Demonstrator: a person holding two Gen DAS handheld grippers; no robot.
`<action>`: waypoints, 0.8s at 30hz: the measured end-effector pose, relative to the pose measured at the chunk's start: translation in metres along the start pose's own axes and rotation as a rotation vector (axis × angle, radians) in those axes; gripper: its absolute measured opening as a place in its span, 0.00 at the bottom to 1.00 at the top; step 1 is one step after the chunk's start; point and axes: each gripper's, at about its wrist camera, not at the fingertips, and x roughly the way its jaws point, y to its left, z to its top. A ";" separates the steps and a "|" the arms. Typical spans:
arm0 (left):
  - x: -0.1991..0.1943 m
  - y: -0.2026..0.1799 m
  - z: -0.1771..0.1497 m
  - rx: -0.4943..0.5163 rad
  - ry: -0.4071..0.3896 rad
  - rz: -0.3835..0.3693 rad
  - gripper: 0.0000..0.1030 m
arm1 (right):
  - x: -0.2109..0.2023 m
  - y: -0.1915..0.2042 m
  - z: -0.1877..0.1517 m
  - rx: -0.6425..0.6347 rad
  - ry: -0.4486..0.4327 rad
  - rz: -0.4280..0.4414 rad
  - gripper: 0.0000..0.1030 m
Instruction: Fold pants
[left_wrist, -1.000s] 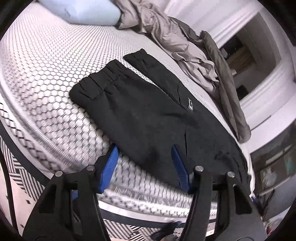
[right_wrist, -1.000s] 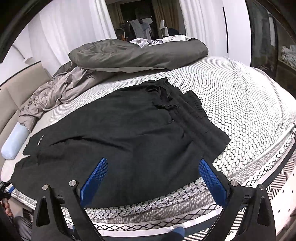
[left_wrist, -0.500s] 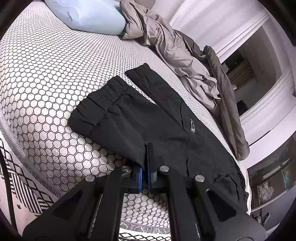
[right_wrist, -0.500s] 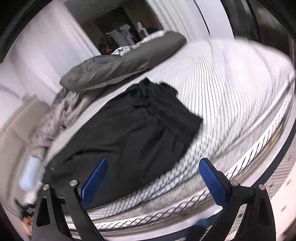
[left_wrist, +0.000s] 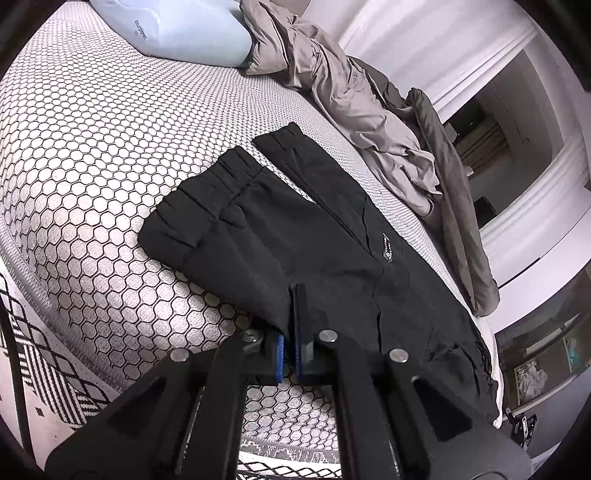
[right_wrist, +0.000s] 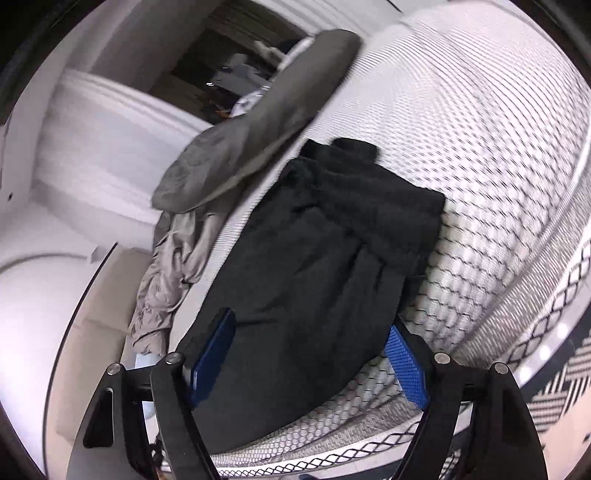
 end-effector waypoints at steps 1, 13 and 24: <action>0.000 0.000 0.000 0.002 0.000 0.003 0.01 | 0.003 0.001 0.001 -0.010 0.007 -0.012 0.79; -0.013 0.002 0.001 0.026 -0.003 -0.024 0.00 | -0.018 -0.009 -0.006 -0.007 -0.059 -0.062 0.04; -0.018 -0.036 0.060 0.072 -0.035 -0.063 0.00 | -0.025 0.063 0.018 -0.093 -0.151 -0.074 0.04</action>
